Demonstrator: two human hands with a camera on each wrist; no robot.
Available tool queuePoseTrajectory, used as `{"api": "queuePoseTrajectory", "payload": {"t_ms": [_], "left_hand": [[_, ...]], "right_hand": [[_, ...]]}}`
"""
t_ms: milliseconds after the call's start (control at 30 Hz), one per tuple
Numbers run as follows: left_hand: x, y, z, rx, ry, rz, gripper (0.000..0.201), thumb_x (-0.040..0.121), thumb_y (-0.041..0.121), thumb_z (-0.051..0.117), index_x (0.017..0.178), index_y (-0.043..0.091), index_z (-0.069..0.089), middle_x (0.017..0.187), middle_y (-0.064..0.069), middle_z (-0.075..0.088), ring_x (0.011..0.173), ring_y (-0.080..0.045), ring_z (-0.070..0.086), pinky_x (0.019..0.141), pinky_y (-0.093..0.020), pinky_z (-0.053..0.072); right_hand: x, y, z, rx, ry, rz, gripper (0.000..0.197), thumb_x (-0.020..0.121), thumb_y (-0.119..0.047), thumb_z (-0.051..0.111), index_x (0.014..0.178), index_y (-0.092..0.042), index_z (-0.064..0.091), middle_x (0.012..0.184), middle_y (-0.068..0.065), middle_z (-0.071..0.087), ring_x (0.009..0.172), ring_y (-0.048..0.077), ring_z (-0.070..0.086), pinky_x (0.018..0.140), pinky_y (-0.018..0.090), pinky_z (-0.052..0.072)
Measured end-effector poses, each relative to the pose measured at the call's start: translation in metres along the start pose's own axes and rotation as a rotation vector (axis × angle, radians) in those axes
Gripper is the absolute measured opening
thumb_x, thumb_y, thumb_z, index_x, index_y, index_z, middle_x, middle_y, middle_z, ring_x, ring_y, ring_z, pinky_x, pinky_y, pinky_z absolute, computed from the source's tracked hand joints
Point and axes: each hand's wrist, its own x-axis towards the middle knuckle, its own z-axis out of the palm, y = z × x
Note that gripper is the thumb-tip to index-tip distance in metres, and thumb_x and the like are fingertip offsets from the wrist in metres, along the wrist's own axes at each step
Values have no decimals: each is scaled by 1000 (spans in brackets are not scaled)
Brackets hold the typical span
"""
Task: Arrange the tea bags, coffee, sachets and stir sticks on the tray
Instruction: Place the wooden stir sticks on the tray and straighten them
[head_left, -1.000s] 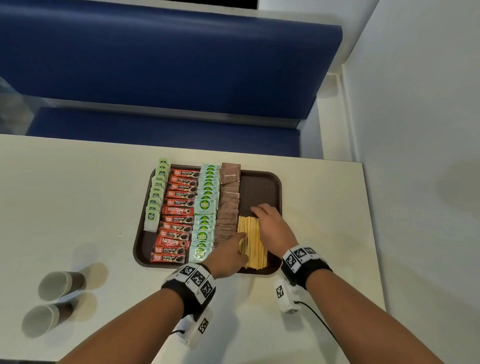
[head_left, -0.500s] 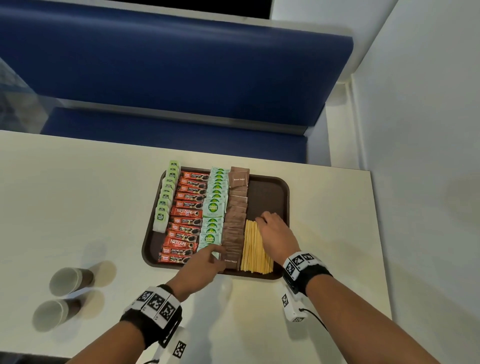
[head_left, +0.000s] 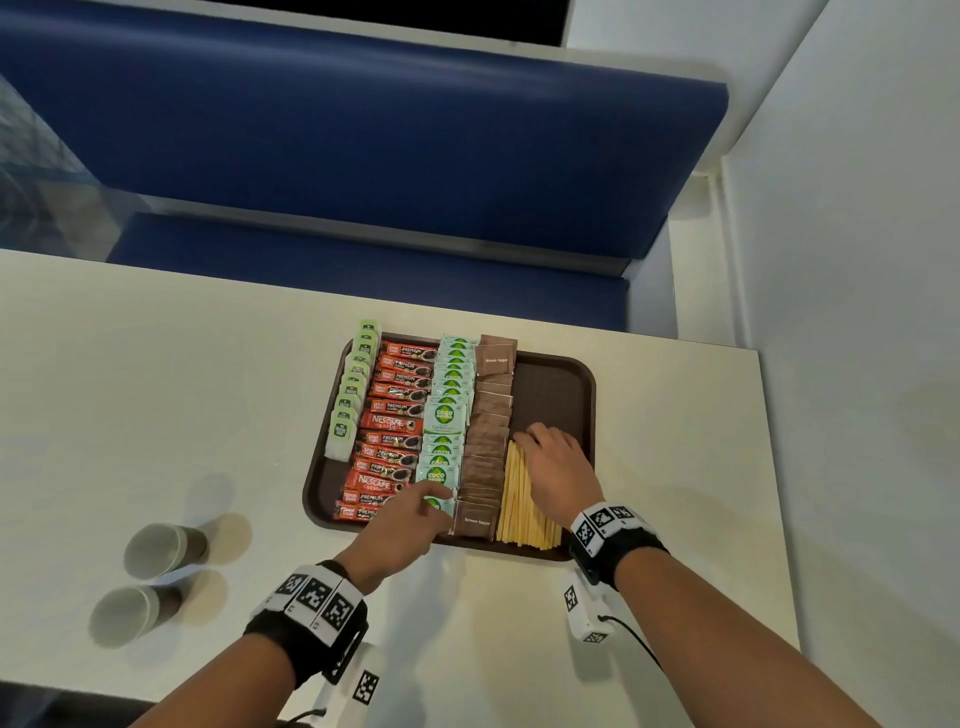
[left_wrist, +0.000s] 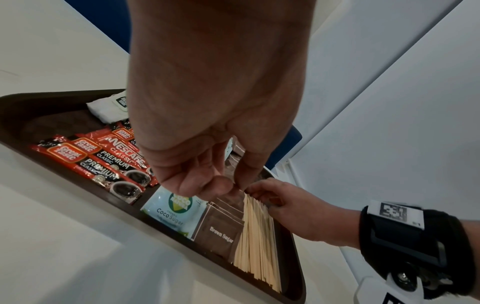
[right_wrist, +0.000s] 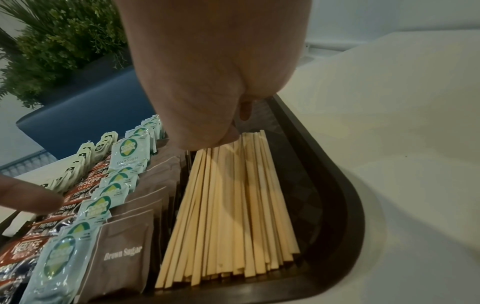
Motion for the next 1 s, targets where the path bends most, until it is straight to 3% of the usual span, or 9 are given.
{"api": "queuePoseTrajectory", "payload": {"t_ms": [233,500,667,833,1000], "left_hand": [[-2,-8,-4,-3,0,-18,30,102,14,64,131,21,62,102,-14,72,76,-14,58,69,-22,50],[2,-12,-8,6,-10,-17,29,104,16,64,132,23,61,100,-9,70,77,-14,59,68,-20,49],[5,-13,-11,-8,-11,-23,27,103,16,65,130,21,62,113,-14,73,76,-15,60,67,-23,51],[6,-13,-14,-22,-20,-29,25,103,15,65,126,23,62,119,-7,73,79,-16,62,68,-24,53],[5,-9,-17,-28,-17,-16,27,103,12,64,129,19,62,118,-1,72,75,-14,62,66,-22,53]], "right_hand": [[2,-2,0,41,-18,35,77,91,1,63,160,-25,41,150,0,45,138,25,43,121,46,36],[6,1,4,58,-1,41,74,93,1,59,157,-32,43,148,-2,47,136,25,44,119,46,38],[8,1,4,65,0,44,69,93,-1,61,154,-30,47,147,-2,48,136,25,45,118,46,38],[9,0,4,72,-7,54,68,91,-1,63,152,-28,47,147,-1,47,136,25,45,118,46,39],[6,0,6,98,40,117,64,96,-3,63,156,-17,45,151,5,47,135,24,46,117,39,42]]}}
